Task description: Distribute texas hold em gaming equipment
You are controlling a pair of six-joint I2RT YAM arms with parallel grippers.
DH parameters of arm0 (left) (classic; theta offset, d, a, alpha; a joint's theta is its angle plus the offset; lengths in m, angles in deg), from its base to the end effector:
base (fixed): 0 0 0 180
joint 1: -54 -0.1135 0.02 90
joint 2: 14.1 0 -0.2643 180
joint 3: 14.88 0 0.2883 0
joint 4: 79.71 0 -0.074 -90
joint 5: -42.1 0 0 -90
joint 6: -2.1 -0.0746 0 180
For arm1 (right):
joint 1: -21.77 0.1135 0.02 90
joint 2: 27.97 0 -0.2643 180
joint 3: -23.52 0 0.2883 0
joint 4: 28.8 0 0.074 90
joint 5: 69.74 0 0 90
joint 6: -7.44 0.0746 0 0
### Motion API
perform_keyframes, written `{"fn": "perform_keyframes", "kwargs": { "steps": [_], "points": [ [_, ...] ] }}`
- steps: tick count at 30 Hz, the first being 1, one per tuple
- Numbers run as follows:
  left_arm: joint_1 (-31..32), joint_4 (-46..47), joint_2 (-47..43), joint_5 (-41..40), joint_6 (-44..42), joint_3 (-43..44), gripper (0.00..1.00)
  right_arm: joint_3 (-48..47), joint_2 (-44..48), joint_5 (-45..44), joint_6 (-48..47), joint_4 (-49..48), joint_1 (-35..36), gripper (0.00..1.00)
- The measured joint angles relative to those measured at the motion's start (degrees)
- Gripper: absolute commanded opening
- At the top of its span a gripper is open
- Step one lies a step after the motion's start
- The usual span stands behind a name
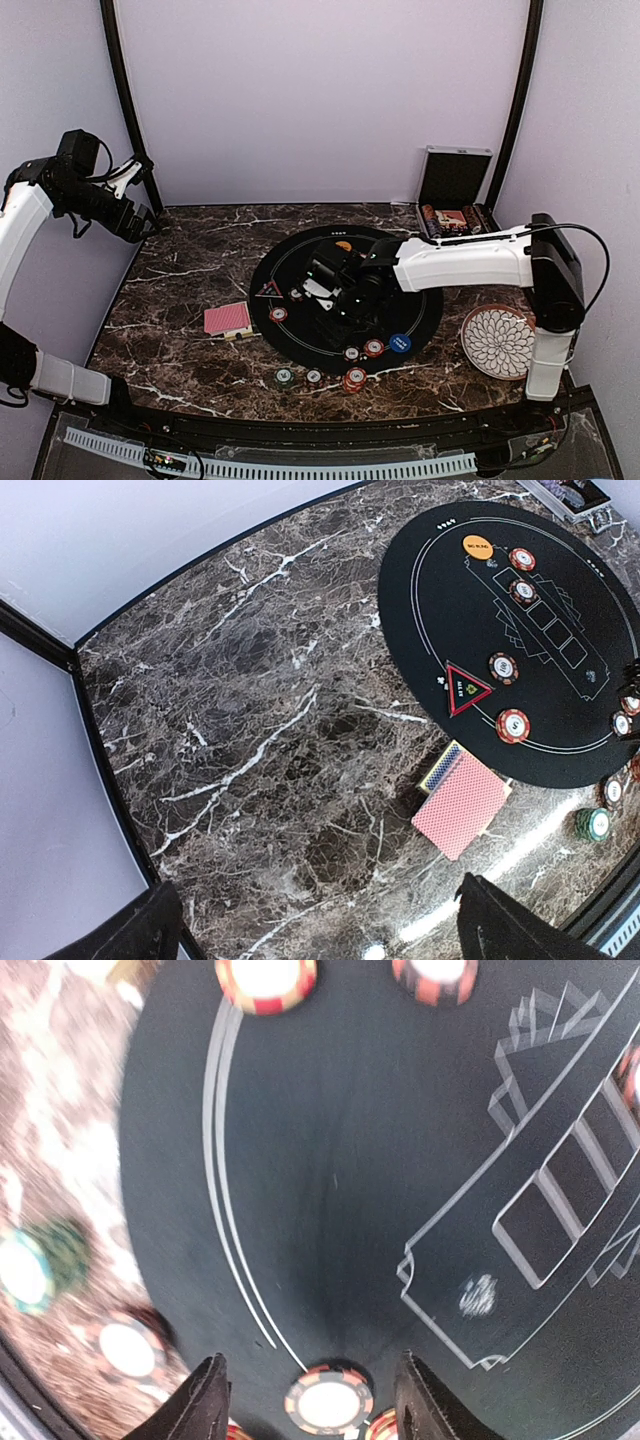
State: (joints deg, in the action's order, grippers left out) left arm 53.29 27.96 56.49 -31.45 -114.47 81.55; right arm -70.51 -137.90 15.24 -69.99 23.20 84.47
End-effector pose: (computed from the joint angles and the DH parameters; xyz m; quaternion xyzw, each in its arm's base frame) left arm 0.2921 -0.0175 0.3829 0.2574 0.8841 -0.0426 0.3878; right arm 0.2091 0.3908 0.1456 -0.4078 0.8917 0.0829 0.1779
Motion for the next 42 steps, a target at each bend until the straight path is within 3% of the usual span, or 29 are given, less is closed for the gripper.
{"fn": "perform_keyframes", "kwargs": {
  "steps": [12, 22, 31, 42],
  "points": [
    [0.0, 0.0, 0.0, 0.0, 0.0, 0.0, 0.99, -9.1, -1.8, 3.9, -2.9, 1.9, 8.2, 0.75],
    [0.0, 0.0, 0.0, -0.2, 0.0, 0.0, 0.99, -12.3, -8.5, 7.4, -5.9, 2.6, 10.4, 0.78],
    [0.0, 0.0, 0.0, -0.2, 0.0, 0.0, 0.99, -14.8, -12.3, 8.2, -7.0, 2.9, 10.5, 0.77],
    [0.0, 0.0, 0.0, -0.2, 0.0, 0.0, 0.99, -15.2, -13.4, 8.9, -7.9, 2.9, 11.1, 0.64]
  ]
}}
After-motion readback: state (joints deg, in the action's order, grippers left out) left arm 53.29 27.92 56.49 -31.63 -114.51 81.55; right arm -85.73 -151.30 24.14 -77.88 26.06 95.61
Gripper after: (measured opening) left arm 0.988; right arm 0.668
